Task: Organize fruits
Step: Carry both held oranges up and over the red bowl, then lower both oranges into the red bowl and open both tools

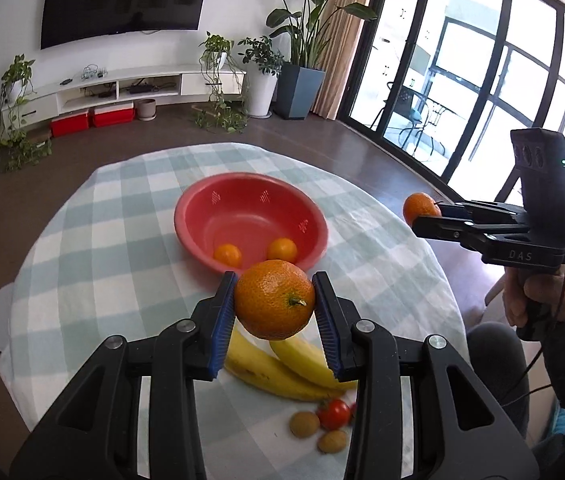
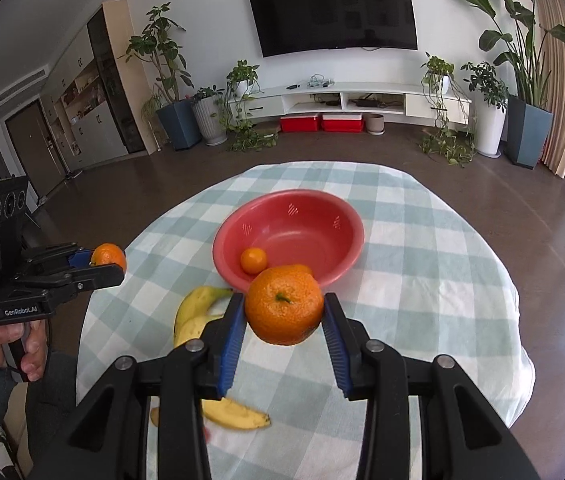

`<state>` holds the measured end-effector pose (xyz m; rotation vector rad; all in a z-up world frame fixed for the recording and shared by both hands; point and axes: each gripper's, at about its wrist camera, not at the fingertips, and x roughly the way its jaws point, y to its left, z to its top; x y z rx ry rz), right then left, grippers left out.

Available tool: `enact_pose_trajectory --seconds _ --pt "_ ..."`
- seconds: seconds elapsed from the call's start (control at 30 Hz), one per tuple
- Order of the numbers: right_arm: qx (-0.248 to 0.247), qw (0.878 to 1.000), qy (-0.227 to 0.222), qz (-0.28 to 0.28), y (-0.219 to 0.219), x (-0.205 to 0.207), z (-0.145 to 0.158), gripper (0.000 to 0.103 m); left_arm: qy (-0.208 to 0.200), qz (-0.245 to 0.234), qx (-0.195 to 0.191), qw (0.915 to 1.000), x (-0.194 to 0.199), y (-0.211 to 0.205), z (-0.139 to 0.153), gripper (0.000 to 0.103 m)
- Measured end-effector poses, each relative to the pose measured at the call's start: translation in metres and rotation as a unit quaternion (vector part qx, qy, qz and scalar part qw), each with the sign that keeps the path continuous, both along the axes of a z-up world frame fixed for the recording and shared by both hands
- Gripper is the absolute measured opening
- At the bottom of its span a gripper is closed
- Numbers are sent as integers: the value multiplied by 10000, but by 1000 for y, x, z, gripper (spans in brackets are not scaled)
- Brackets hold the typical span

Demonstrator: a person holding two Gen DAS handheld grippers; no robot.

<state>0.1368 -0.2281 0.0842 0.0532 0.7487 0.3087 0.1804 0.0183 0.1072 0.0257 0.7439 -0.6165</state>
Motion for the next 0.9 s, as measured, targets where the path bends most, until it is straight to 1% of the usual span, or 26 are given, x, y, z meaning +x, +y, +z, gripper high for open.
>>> enact_pose_trajectory --seconds 0.1,0.23,0.33,0.47,0.57,0.67,0.8,0.9 --pt "16 10000 -28 -3 -3 27 6 41 30 -11 39 10000 45 -11 11 35" --pt "-11 9999 122 13 -2 70 4 41 80 37 285 9996 99 -31 11 35" --pt "56 9995 313 52 1 100 -6 41 218 125 421 9988 137 -44 0 35" --pt "-89 9983 570 101 9 127 -27 41 443 146 624 9970 175 -59 -29 35" --pt "-202 9968 760 148 15 143 -45 41 583 110 832 9948 190 -68 -56 35" --pt "-285 9954 902 166 18 155 -61 41 721 117 919 9931 201 -70 -81 35" --pt "-407 9933 1055 219 23 165 -77 41 859 186 943 9917 213 -68 -102 35" --pt "-561 9914 1151 282 29 170 -88 41 885 166 964 9913 216 -69 -109 35"
